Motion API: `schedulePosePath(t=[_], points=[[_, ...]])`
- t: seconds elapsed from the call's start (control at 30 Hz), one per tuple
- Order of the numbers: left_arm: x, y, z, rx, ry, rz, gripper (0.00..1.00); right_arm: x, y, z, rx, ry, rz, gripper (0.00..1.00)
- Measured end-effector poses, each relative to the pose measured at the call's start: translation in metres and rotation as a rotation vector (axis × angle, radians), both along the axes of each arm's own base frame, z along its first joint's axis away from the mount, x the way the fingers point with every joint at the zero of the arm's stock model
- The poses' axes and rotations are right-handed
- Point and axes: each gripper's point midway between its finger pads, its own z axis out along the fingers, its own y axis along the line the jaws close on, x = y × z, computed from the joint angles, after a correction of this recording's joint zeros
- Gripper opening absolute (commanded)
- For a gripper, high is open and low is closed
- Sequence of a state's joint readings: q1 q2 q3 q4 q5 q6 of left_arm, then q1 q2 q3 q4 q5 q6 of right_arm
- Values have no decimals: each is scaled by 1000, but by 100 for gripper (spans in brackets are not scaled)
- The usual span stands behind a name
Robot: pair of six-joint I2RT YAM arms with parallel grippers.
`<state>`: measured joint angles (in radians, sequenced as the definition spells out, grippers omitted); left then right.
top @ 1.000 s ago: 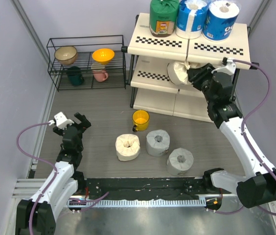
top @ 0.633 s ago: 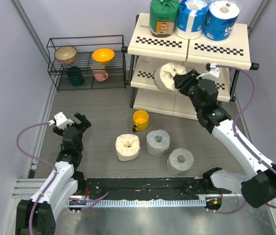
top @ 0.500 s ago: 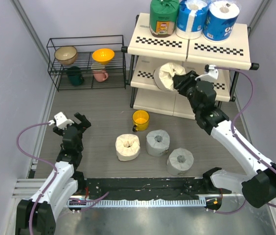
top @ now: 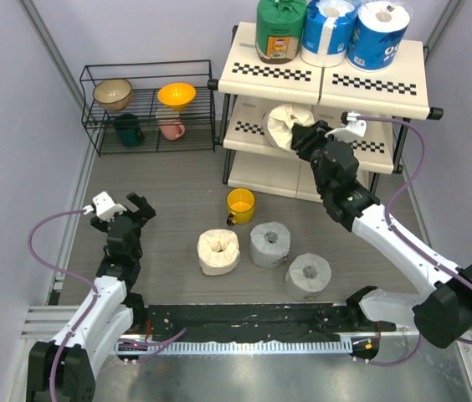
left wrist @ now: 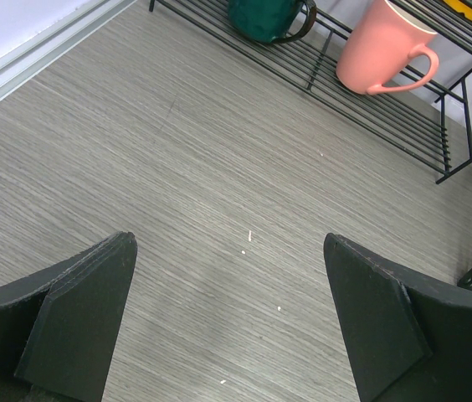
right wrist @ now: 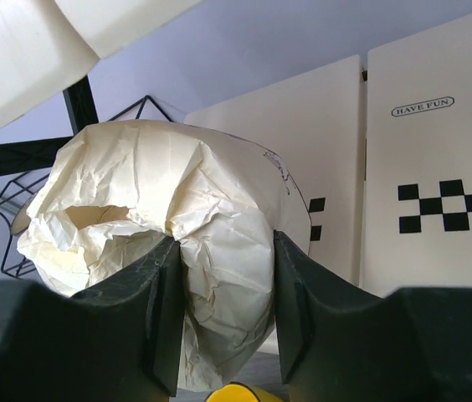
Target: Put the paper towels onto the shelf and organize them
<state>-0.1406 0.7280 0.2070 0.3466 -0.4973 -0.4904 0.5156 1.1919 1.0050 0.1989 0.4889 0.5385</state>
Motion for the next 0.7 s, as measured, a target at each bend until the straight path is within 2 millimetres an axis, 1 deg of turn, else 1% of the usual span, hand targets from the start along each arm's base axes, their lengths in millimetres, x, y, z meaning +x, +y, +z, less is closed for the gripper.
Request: schedulePosePath(t=[0.17,0.27,0.37,0.43,0.47,0.57,0.7], points=[[0,0,0,0,0,0,100,7,3,-4,-14,-4,-19,46],[0,0,0,0,0,0,100,9,1,-6,-17,-3,-38,48],[0,0,0,0,0,0,100,10,-2,-6,-23,-4,-60,57],[0,0,0,0,0,0,100,10,-4,-6,-31,-4,-70,61],[0,0,0,0,0,0,100,10,-5,-6,-35,-5,-73,64],[0,0,0,0,1,0,100,10,-5,-5,-42,-6,-75,71],[0,0,-1,0,3,0,100,10,-5,-4,-46,-9,-73,73]])
